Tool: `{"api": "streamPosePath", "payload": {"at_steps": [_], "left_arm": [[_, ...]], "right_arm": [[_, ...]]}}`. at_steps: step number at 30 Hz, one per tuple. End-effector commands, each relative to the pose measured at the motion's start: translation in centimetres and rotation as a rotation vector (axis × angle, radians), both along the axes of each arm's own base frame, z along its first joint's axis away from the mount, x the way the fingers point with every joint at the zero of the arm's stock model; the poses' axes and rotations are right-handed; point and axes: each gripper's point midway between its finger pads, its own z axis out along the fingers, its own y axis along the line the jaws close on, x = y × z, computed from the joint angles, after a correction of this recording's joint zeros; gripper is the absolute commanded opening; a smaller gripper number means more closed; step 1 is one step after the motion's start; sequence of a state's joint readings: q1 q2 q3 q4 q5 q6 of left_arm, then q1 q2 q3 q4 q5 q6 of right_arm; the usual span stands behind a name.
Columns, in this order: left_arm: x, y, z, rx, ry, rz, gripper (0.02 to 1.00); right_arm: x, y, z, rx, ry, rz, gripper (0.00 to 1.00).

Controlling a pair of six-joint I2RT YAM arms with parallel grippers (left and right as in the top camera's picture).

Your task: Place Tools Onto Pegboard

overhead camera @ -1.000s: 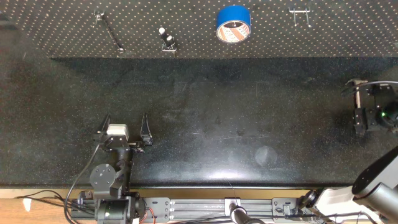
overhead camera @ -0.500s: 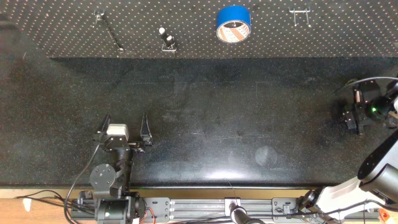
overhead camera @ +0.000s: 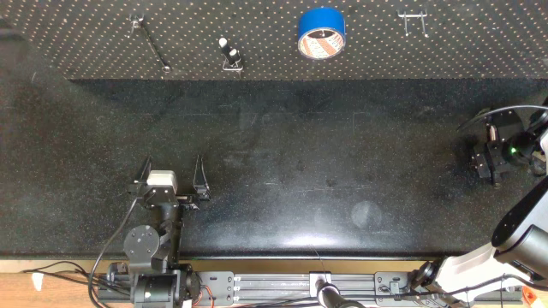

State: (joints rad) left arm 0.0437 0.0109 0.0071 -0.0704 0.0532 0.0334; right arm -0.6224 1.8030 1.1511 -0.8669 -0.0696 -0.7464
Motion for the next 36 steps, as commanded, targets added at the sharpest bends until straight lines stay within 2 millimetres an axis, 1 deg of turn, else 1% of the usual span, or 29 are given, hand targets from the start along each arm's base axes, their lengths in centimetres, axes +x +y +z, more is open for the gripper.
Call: {"api": "streamPosePath", "payload": {"at_steps": [1, 2, 4, 7, 10, 11, 12, 13, 15, 16, 17, 19, 21, 22, 25, 26, 27, 28, 29, 33, 36], "left_arm": [[0.0, 0.0, 0.0, 0.001, 0.000, -0.004, 0.996], [0.0, 0.0, -0.1, 0.001, 0.000, -0.004, 0.996], [0.0, 0.0, -0.1, 0.001, 0.000, -0.004, 0.996], [0.0, 0.0, -0.1, 0.001, 0.000, -0.004, 0.996], [0.0, 0.0, -0.1, 0.001, 0.000, -0.004, 0.996], [0.0, 0.0, -0.1, 0.001, 0.000, -0.004, 0.996], [0.0, 0.0, -0.1, 0.001, 0.000, -0.004, 0.996], [0.0, 0.0, -0.1, 0.001, 0.000, -0.004, 0.996], [0.0, 0.0, -0.1, 0.001, 0.000, -0.004, 0.996], [0.0, 0.0, -0.1, 0.001, 0.000, -0.004, 0.996], [0.0, 0.0, -0.1, 0.001, 0.000, -0.004, 0.996], [0.0, 0.0, -0.1, 0.001, 0.000, -0.004, 0.996], [0.0, 0.0, -0.1, 0.001, 0.000, -0.004, 0.996], [0.0, 0.0, -0.1, 0.001, 0.000, -0.004, 0.996], [0.0, 0.0, 0.0, 0.001, 0.000, -0.004, 0.996], [0.0, 0.0, -0.1, 0.001, 0.000, -0.004, 0.996], [0.0, 0.0, -0.1, 0.001, 0.000, -0.004, 0.996], [0.0, 0.0, 0.0, 0.001, 0.000, -0.004, 0.996], [0.0, 0.0, -0.1, 0.001, 0.000, -0.004, 0.996], [0.0, 0.0, -0.1, 0.001, 0.000, -0.004, 0.996], [0.0, 0.0, 0.0, 0.001, 0.000, -0.004, 0.996]], "right_arm": [[-0.4, 0.0, -0.5, 0.004, 0.023, 0.006, 0.805], [-0.5, 0.1, -0.8, 0.011, 0.032, 0.006, 0.733], [-0.6, 0.2, -1.0, 0.018, 0.042, 0.006, 0.682], [-0.7, 0.3, -1.1, 0.021, 0.046, 0.006, 0.544], [-0.7, 0.3, -1.1, 0.021, 0.046, 0.006, 0.360], [-0.7, 0.3, -1.1, 0.021, 0.046, 0.006, 0.327], [-0.7, 0.3, -1.1, 0.021, 0.047, 0.006, 0.257], [-0.7, 0.3, -1.1, 0.021, 0.047, 0.006, 0.244], [-0.7, 0.3, -1.1, 0.021, 0.047, 0.006, 0.185], [-0.7, 0.3, -1.1, 0.021, 0.047, 0.006, 0.185], [-0.7, 0.3, -1.1, 0.021, 0.046, 0.006, 0.143], [-0.7, 0.3, -1.1, 0.021, 0.047, 0.006, 0.106], [-0.7, 0.3, -1.1, 0.021, 0.046, 0.006, 0.102], [-0.7, 0.3, -1.1, 0.021, 0.046, 0.006, 0.080], [-0.6, 0.2, -0.9, 0.019, 0.041, -0.020, 0.080], [-0.5, 0.2, -0.4, 0.014, 0.026, -0.042, 0.077], [-0.1, 0.1, 0.6, 0.007, -0.015, -0.059, 0.075], [0.4, 0.5, 1.9, 0.019, -0.074, -0.084, 0.075], [0.6, 0.8, 2.7, 0.030, -0.107, -0.089, 0.075], [1.9, 2.7, 8.0, 0.092, -0.299, -0.192, 0.075], [2.6, 4.9, 11.9, 0.152, -0.424, -0.211, 0.075]]}}
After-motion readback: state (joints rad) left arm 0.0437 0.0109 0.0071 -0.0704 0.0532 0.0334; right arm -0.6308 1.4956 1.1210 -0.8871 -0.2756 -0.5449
